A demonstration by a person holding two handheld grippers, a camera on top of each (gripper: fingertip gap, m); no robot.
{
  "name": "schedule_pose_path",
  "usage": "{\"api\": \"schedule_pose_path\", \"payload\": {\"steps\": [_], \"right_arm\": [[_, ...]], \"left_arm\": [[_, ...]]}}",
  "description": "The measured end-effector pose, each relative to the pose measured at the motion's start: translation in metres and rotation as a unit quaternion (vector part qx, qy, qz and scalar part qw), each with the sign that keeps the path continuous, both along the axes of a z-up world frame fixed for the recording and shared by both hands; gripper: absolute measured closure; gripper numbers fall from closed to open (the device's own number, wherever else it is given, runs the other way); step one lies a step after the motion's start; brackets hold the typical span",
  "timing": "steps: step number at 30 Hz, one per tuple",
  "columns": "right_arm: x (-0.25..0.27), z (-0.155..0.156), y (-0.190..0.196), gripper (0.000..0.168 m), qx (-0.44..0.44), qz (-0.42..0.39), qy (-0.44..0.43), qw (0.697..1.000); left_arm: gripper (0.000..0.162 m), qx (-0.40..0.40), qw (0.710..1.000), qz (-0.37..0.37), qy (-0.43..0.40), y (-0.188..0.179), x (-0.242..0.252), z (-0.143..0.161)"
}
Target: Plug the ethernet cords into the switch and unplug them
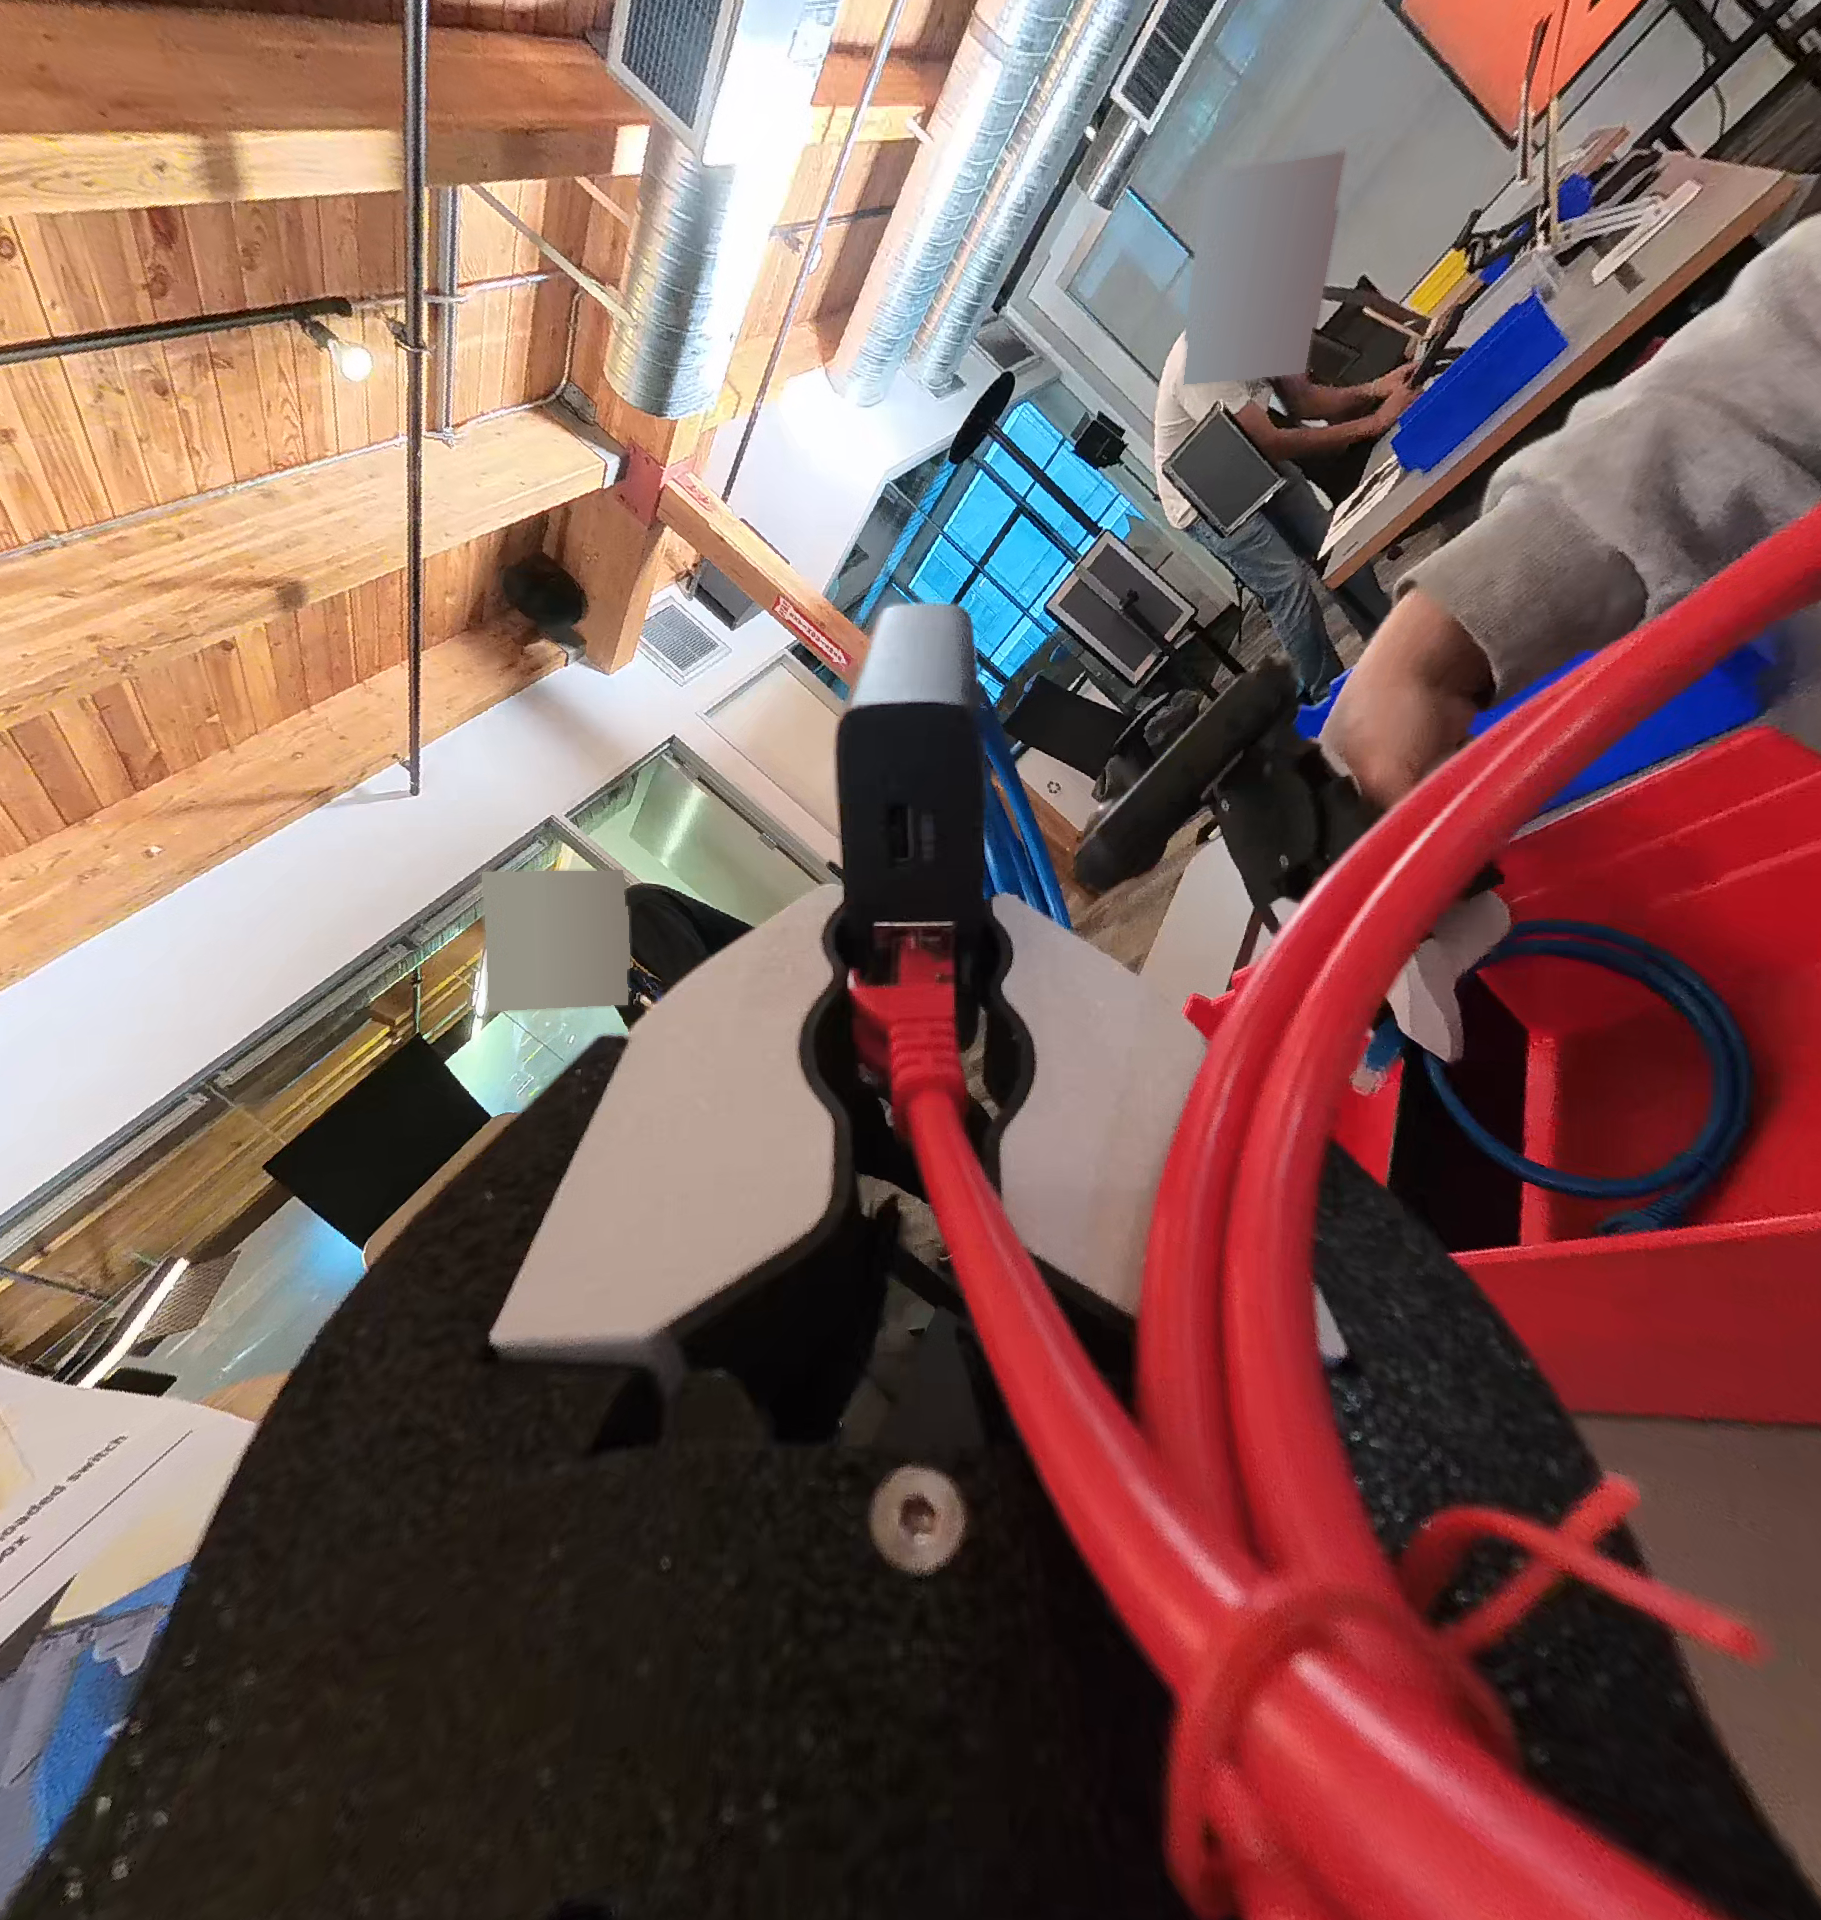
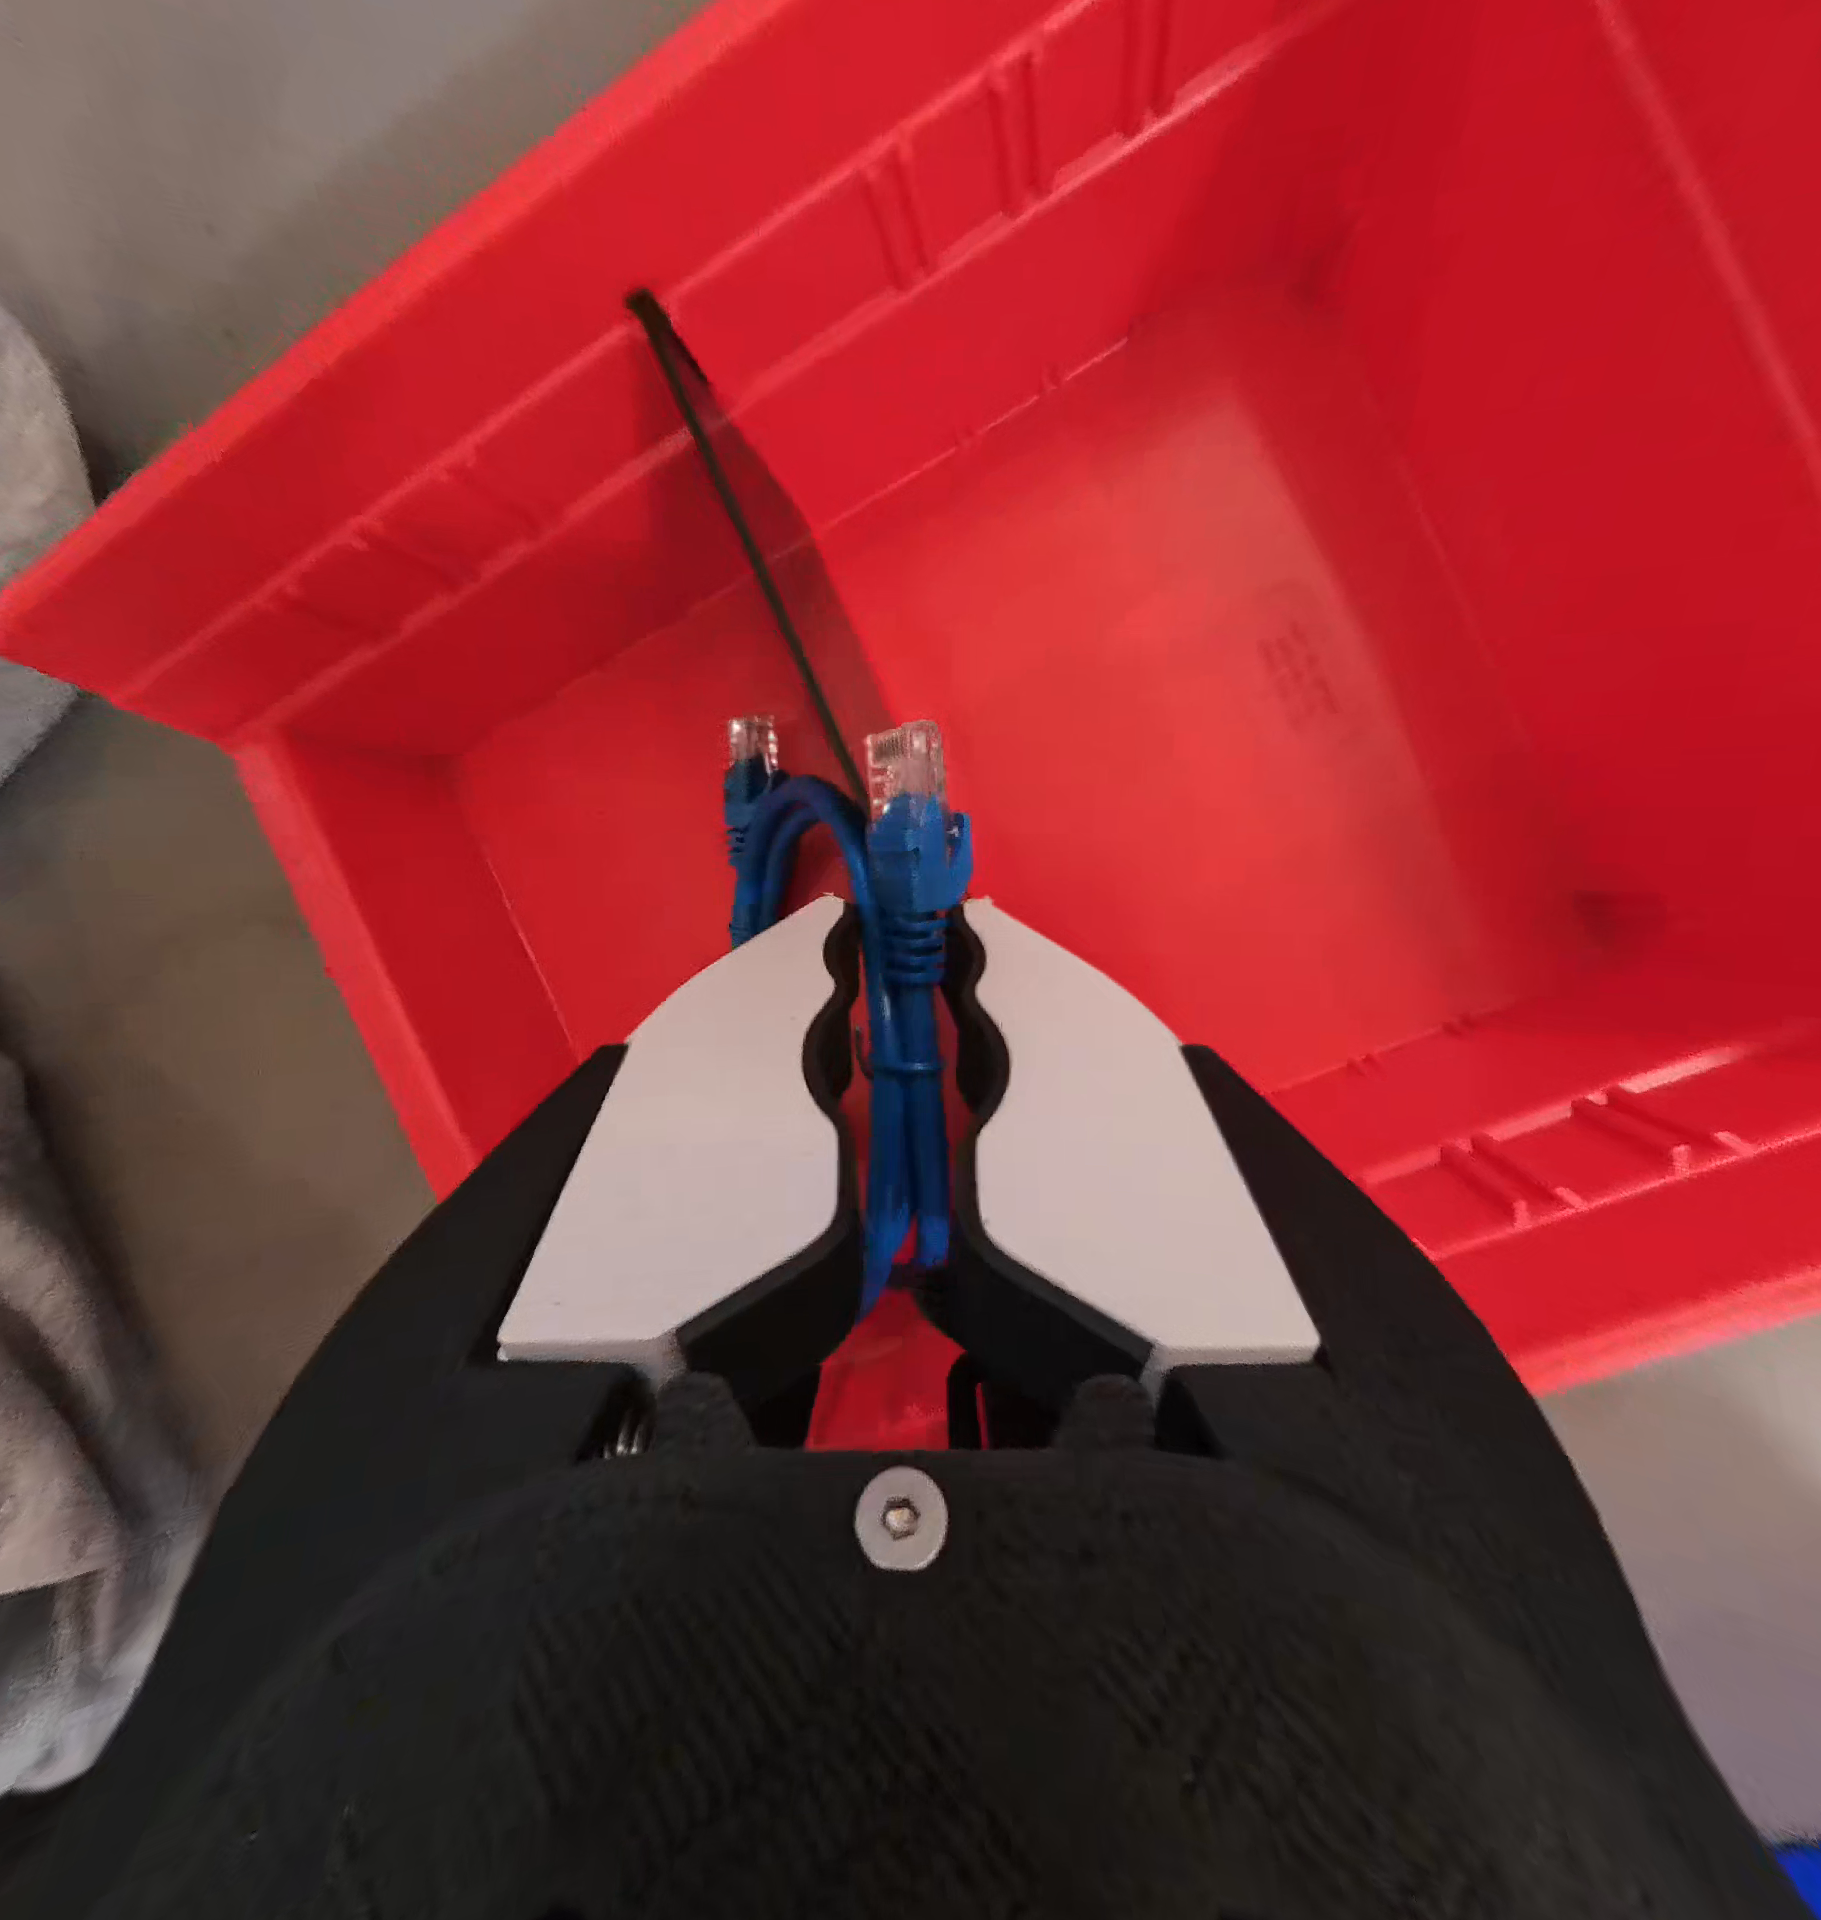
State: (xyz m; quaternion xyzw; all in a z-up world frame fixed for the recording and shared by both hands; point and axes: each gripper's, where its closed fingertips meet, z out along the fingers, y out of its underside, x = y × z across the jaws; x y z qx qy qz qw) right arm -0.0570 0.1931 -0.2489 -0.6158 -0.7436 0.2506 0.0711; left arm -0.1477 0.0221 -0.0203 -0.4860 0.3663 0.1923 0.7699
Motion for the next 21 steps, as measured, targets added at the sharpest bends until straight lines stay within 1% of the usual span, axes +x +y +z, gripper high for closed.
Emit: {"api": "schedule_pose_path", "payload": {"steps": [3, 6, 8, 10, 12, 14, 15, 19, 21], "right_arm": [[0.004, 0.006, -0.003, 0.154, 0.086, 0.032, 0.044, 0.995], [0.01, 0.019, -0.008, 0.157, 0.182, 0.053, 0.102, 0.976], [0.014, 0.037, -0.013, 0.157, 0.216, 0.052, 0.151, 0.963], [0.019, 0.059, -0.023, 0.157, 0.226, 0.049, 0.203, 0.952], [0.026, 0.085, -0.032, 0.158, 0.258, 0.052, 0.255, 0.93], [0.036, 0.115, -0.04, 0.157, 0.323, 0.059, 0.301, 0.895], [0.042, 0.132, -0.045, 0.157, 0.364, 0.062, 0.321, 0.872], [0.066, 0.202, -0.071, 0.158, 0.541, 0.065, 0.375, 0.75], [0.074, 0.224, -0.085, 0.158, 0.615, 0.068, 0.369, 0.694]], "left_arm": [[0.142, -0.005, 1.0, 0.0, 0.007, 0.003, 0.002, -0.002], [0.143, -0.008, 1.0, -0.01, 0.008, 0.005, 0.005, -0.003], [0.143, -0.01, 1.0, -0.016, 0.007, 0.007, 0.006, -0.004], [0.142, -0.011, 1.0, -0.023, 0.009, 0.009, 0.009, -0.005], [0.143, -0.008, 0.999, -0.034, 0.01, 0.011, 0.013, -0.004], [0.142, -0.004, 0.998, -0.056, 0.011, 0.012, 0.021, -0.004], [0.142, -0.001, 0.998, -0.068, 0.01, 0.013, 0.025, -0.003], [0.142, 0.012, 0.992, -0.123, 0.005, 0.018, 0.043, -0.002], [0.142, 0.03, 0.988, -0.149, 0.009, 0.02, 0.052, 0.0]]}}
